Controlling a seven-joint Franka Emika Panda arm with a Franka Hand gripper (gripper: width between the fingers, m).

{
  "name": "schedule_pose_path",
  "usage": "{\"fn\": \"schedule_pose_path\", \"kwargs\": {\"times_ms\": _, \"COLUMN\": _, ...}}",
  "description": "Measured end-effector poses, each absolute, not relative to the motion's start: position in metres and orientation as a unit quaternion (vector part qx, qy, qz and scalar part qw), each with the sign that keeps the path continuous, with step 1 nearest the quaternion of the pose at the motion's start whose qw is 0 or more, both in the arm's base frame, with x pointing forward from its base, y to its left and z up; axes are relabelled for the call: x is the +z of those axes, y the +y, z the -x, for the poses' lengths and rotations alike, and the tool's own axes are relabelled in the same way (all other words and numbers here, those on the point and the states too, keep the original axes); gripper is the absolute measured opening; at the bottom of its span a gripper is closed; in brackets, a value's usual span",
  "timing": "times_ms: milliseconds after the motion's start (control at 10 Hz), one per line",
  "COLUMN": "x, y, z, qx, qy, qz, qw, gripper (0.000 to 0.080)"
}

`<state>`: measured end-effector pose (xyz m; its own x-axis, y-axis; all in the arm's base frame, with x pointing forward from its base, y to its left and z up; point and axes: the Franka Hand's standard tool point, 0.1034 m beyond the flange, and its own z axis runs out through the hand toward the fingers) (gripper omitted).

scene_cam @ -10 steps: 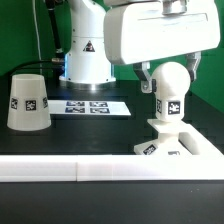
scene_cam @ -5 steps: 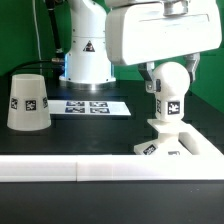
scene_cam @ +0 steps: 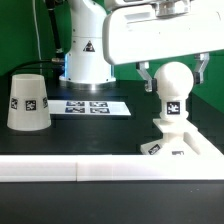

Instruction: Assemble lamp

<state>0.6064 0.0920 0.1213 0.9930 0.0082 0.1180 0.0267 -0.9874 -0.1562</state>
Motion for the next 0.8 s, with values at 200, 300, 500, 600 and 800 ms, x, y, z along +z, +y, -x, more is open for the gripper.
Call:
{"fn": "schedule_pose_path", "kwargs": {"times_ms": 200, "x": 0.1211, "y": 0.0905, "z": -0.6066, "qx": -0.05, "qy": 0.101, "qz": 0.99, "qw": 0.083, "gripper": 0.0579}}
{"fn": "schedule_pose_path", "kwargs": {"times_ms": 300, "x": 0.1211, "y": 0.0901, "z": -0.6068, "qx": -0.048, "qy": 0.125, "qz": 0.987, "qw": 0.084, "gripper": 0.0579}}
{"fn": "schedule_pose_path", "kwargs": {"times_ms": 500, "x": 0.121, "y": 0.089, "z": -0.607, "qx": -0.043, "qy": 0.183, "qz": 0.978, "qw": 0.087, "gripper": 0.058}}
{"fn": "schedule_pose_path", "kwargs": {"times_ms": 600, "x": 0.121, "y": 0.0887, "z": -0.607, "qx": -0.04, "qy": 0.216, "qz": 0.971, "qw": 0.089, "gripper": 0.058}}
{"fn": "schedule_pose_path", "kwargs": {"times_ms": 800, "x": 0.1211, "y": 0.089, "z": -0.607, "qx": -0.034, "qy": 0.274, "qz": 0.956, "qw": 0.096, "gripper": 0.058}}
